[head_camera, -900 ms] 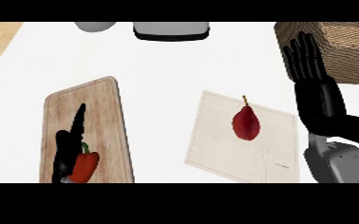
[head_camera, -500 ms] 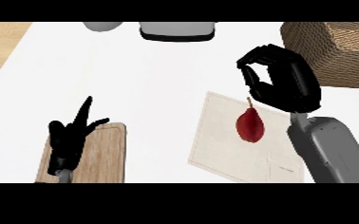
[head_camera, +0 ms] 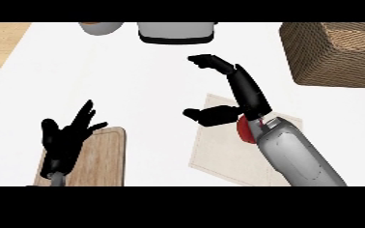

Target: Pick the pear from the placemat and place it in the basket

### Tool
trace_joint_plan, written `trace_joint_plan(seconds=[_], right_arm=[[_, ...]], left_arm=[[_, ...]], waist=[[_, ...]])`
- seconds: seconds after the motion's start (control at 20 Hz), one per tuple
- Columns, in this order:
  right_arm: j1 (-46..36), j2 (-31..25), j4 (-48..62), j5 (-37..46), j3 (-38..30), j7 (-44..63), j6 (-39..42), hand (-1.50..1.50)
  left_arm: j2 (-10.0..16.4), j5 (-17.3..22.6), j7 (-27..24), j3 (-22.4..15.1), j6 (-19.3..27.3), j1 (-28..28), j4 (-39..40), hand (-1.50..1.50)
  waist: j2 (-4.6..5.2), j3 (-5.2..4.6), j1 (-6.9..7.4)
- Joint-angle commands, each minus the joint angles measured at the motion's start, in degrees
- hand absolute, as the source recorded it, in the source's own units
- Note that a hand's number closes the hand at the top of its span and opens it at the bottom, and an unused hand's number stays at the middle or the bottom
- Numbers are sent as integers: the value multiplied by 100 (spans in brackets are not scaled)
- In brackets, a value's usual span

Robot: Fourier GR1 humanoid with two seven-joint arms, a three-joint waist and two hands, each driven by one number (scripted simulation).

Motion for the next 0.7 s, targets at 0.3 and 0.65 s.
trace_joint_plan(seconds=[0.3, 0.65], right_arm=[[-1534, -2284, -399, 1334, 38, 2607, 1302, -150], [-2372, -3185, -939, -41, -298, 3800, 3651, -150]], left_arm=[[60, -13, 279, -57, 4, 636, 290, 0], [10, -75, 366, -57, 90, 552, 209, 0]], waist=[[-53, -81, -210], [-10, -67, -200]])
